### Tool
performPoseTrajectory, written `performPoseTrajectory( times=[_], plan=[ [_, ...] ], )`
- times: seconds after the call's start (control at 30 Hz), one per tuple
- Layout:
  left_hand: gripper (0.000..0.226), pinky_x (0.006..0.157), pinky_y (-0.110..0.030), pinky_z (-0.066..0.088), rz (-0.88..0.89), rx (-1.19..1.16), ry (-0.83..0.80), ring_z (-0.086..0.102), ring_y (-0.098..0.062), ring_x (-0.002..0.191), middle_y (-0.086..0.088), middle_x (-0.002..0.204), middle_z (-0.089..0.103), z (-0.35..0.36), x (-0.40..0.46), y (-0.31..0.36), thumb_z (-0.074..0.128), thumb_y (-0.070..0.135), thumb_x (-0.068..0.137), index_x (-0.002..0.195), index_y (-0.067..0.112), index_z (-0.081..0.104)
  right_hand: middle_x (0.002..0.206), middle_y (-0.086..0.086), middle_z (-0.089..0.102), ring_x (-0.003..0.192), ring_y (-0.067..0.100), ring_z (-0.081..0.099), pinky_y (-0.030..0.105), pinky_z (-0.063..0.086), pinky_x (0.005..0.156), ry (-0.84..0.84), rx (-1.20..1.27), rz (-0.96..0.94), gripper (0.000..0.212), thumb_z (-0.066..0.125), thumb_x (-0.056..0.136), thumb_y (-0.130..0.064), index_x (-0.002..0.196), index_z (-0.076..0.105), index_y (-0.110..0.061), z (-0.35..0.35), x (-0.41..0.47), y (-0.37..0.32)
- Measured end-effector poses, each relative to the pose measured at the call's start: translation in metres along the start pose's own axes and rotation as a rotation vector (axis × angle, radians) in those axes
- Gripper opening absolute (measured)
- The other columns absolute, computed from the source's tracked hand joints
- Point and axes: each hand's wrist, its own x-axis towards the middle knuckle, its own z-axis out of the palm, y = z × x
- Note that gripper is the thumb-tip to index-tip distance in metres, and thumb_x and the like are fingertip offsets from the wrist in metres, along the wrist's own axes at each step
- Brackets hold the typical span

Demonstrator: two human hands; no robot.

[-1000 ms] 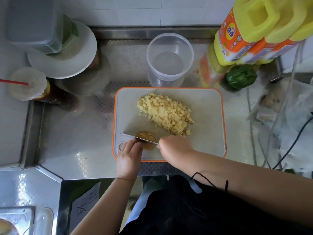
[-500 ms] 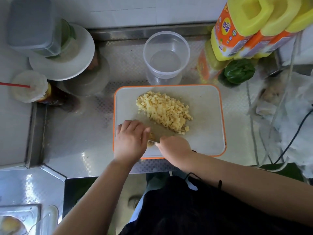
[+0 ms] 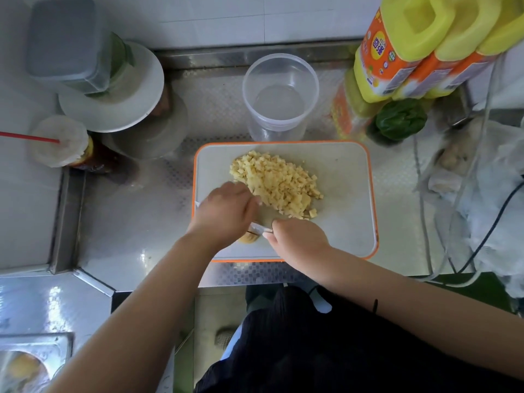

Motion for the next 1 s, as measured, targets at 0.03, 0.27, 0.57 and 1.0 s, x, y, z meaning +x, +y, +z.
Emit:
performPoseTrajectory(
  times=[0.03,0.27,0.57,1.0],
  plan=[
    [0.039,0.078,-0.036,0.048,0.058,-0.058,0.258,0.056,-0.024,0.089,-0.005,0.09,0.063,-0.002,-0.012,-0.005,0.041,0.029,0.102,0.089,0.005,0.068,0.061,0.0,0.042,0.055,0.02,0.045,0.027,0.03,0.046,0.003,0.006,-0.001,0.038,0.032,0.102,-0.038,0.078,0.045,-0.012,-0.002,-0.001,0.002],
    [0.028,0.066,-0.04,0.055,-0.126,-0.149,0.462,0.063,-0.027,0.084,-0.01,0.093,0.066,0.075,-0.082,-0.021,0.056,0.026,0.097,0.09,0.003,0.071,0.06,-0.002,0.039,0.049,0.014,0.035,0.028,0.022,0.044,-0.048,0.045,0.005,0.043,0.033,0.103,-0.039,0.065,0.028,-0.02,-0.002,-0.004,0.006],
    [0.009,0.057,-0.04,0.055,-0.152,-0.154,0.385,0.062,-0.034,0.072,-0.006,0.091,0.067,0.099,-0.077,-0.028,0.069,0.006,0.083,0.091,0.01,0.07,0.059,-0.002,0.042,0.049,0.016,0.039,0.028,0.029,0.045,-0.043,0.046,-0.024,0.04,0.037,0.102,-0.038,0.066,0.034,-0.019,0.001,-0.001,-0.001],
    [0.015,0.052,-0.037,0.051,-0.18,-0.154,0.435,0.056,-0.027,0.072,-0.002,0.091,0.067,0.108,-0.077,-0.03,0.059,0.012,0.089,0.087,0.011,0.074,0.064,-0.001,0.042,0.052,0.015,0.038,0.024,0.024,0.045,-0.181,-0.006,0.072,0.013,0.048,0.098,-0.013,0.089,0.057,-0.013,0.008,0.018,-0.019]
  ],
)
